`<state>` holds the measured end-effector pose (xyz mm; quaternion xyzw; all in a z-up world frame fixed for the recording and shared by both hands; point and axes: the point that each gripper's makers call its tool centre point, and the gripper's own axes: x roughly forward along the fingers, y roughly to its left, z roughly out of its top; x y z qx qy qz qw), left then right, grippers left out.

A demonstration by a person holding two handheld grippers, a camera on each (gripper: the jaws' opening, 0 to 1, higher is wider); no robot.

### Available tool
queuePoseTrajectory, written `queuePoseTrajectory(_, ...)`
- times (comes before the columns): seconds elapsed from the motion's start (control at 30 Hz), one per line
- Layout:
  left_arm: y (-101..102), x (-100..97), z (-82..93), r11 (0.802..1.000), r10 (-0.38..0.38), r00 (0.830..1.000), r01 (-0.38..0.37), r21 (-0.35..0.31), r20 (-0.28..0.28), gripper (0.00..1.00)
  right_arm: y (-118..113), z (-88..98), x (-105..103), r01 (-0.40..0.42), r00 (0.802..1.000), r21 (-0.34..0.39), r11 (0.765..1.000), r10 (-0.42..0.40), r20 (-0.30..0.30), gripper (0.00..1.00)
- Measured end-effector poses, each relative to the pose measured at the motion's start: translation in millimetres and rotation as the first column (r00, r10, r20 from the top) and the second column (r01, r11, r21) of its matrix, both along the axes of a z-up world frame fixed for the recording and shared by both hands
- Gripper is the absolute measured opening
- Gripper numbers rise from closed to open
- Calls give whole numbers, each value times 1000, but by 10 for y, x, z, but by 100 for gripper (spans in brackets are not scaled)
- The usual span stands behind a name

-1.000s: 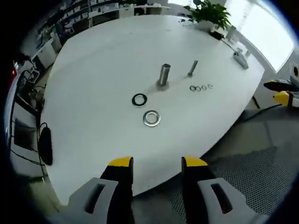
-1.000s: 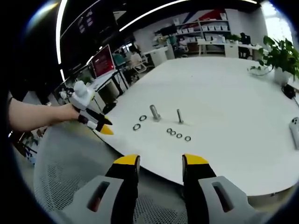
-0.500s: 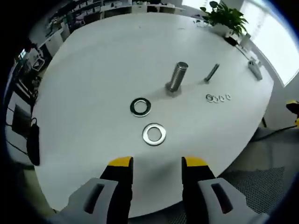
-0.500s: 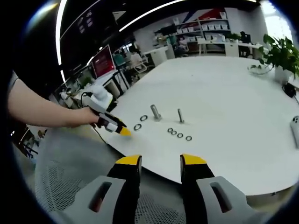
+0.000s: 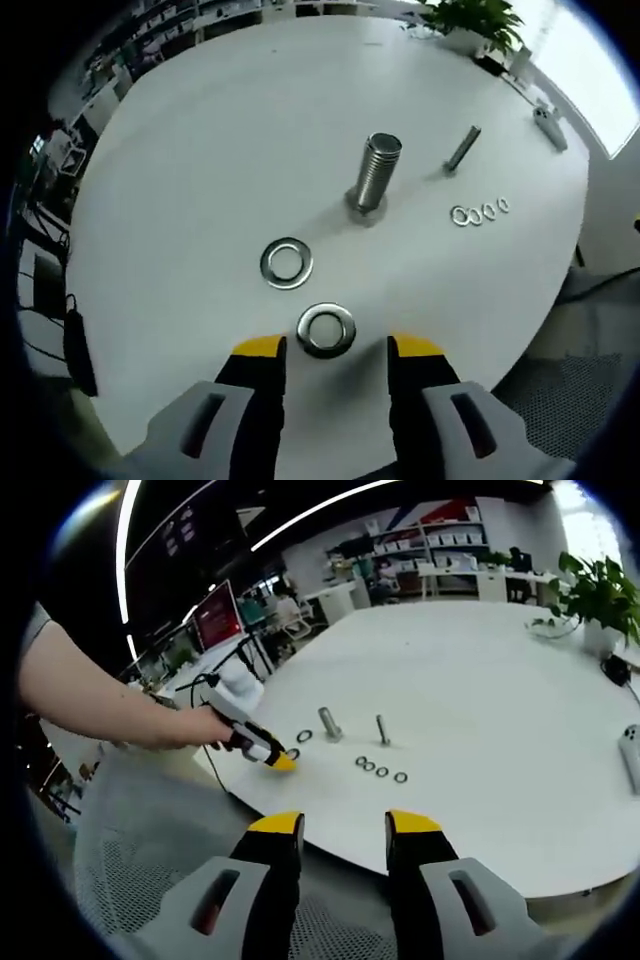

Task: Place the washer onto the threaded stud by aligning its center hole with the stud, sliding it down to the base, and recovering from edge contact or off-axis alignment until the washer reaches the visible bottom stop.

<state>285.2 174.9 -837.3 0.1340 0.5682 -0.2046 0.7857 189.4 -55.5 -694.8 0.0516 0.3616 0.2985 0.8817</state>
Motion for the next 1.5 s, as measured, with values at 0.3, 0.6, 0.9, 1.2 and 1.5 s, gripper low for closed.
queuePoseTrajectory(0.3, 40, 51, -15, 997, -38, 996, 43, 68, -84, 30, -8, 6, 8, 9, 1000, 0, 1000, -9, 2, 34)
queuePoseTrajectory(0.6, 20, 60, -34, 988, -101, 985, 115, 100, -137, 29, -9, 2, 7, 6, 1000, -5, 1000, -6, 0, 33)
queuePoseTrajectory(0.9, 19, 72, -19, 986, -104, 983, 122, 114, -152, 21, -12, -3, 7, 6, 1000, -5, 1000, -6, -3, 33)
queuePoseTrajectory(1.2, 20, 83, -27, 985, -89, 975, 116, 125, -201, 20, -11, -11, 1, 3, 1000, -9, 1000, -3, -7, 32)
queuePoseTrajectory(1.5, 21, 77, -34, 981, -123, 974, 148, 125, -193, 23, -5, -13, -8, -1, 1000, -10, 1000, 1, -7, 32)
